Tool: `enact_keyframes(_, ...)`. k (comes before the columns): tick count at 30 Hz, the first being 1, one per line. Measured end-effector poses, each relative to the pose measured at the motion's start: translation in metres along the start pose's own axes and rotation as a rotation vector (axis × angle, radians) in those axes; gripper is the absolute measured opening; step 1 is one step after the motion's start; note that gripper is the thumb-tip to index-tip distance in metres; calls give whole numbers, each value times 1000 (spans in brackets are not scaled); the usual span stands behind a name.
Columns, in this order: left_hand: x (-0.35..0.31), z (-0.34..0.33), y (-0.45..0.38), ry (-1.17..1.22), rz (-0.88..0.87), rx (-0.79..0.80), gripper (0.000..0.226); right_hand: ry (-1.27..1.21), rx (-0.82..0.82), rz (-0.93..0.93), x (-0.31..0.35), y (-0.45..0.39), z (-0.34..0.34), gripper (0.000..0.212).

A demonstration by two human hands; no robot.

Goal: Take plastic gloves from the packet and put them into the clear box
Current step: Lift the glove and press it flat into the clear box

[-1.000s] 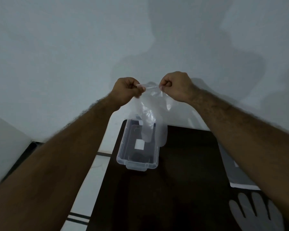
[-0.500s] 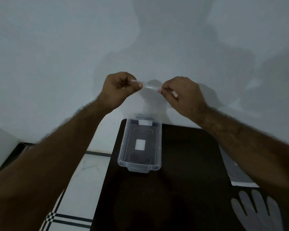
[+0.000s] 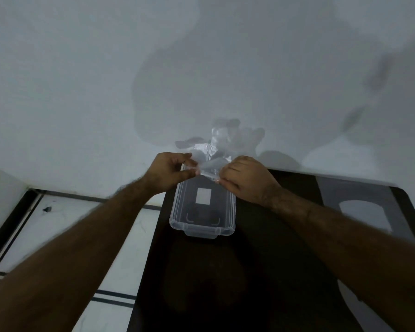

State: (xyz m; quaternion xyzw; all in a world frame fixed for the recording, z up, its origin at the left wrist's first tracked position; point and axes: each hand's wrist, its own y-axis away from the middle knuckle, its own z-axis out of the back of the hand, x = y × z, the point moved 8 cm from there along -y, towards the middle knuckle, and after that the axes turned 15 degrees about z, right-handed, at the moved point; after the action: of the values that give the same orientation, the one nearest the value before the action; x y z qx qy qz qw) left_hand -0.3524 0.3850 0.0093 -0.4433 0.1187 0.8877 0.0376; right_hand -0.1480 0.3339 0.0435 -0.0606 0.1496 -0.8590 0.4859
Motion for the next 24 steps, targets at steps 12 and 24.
enact_keyframes(12,71,-46,-17,-505,-87,154,17,-68,311,11,30,11,-100,14)
enact_keyframes(24,61,-92,-10,-1047,-186,362,24,-48,617,14,53,7,-121,27)
